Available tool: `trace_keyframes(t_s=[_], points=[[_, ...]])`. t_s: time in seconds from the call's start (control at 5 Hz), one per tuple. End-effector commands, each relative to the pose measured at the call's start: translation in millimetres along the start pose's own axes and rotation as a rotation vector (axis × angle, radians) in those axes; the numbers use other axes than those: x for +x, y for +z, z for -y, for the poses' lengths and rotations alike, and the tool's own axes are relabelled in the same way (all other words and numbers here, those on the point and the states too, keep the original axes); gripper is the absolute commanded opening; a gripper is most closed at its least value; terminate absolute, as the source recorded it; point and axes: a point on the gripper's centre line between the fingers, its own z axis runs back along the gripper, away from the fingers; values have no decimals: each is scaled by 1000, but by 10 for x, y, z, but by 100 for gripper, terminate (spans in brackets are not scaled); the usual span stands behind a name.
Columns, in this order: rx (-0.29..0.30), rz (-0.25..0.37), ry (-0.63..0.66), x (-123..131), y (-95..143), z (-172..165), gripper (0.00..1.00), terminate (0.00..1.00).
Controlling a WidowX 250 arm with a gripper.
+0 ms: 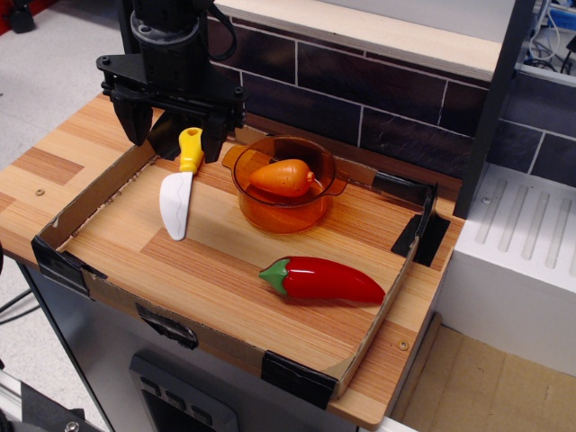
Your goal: Take carrot out of pot
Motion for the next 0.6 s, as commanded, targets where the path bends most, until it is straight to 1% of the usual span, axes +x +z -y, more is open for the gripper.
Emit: trace_keyframes(t_s=[0.0,0.2,0.4], points=[[0,0,0,0,0,0,100,0],[-31,-22,-231,114,45,60,100,0],[-64,-11,-481,276,73,155,100,0]])
